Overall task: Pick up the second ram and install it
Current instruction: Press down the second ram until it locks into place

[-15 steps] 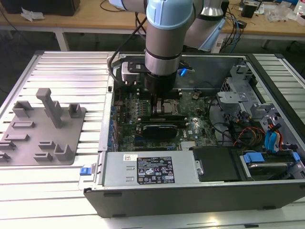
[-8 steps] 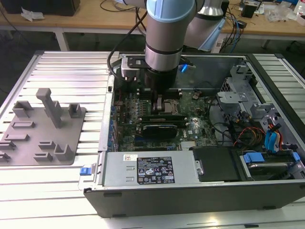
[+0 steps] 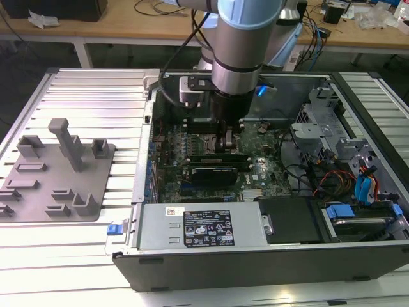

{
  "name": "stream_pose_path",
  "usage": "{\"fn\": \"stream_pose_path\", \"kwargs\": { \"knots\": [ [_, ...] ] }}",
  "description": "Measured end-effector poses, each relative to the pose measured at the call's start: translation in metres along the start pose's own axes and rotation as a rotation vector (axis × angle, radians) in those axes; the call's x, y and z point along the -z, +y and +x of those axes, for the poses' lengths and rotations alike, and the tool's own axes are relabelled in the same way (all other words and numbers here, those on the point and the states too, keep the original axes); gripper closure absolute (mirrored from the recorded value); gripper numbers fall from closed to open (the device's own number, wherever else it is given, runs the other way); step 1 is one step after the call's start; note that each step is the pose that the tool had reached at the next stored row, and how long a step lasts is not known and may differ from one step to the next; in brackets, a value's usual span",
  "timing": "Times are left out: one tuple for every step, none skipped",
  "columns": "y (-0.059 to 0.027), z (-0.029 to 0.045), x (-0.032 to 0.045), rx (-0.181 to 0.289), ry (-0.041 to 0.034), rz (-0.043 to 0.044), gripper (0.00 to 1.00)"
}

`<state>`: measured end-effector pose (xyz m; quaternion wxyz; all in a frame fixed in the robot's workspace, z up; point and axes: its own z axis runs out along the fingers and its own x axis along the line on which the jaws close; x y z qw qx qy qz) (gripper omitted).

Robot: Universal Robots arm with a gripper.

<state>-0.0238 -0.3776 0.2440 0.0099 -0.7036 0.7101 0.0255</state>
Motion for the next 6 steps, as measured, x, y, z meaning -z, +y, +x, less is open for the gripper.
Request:
{"fn": "stream_pose_path", "kwargs": {
  "knots": [
    [-0.0006, 0.0000, 0.0000, 0.000, -0.0001, 0.0001, 0.92],
    [-0.0006, -0.0001, 0.0000, 0.000, 0.0000, 0.0001, 0.92],
    [-0.0007, 0.0000, 0.0000, 0.000, 0.0000, 0.0000, 0.92],
    [-0.0007, -0.0001, 0.0000, 0.000, 0.0000, 0.0001, 0.92],
    [-0.0008, -0.0001, 0.0000, 0.000, 0.0000, 0.0001, 0.92],
    [-0.0008, -0.0001, 0.0000, 0.000, 0.0000, 0.0001, 0.92]
  ]
}}
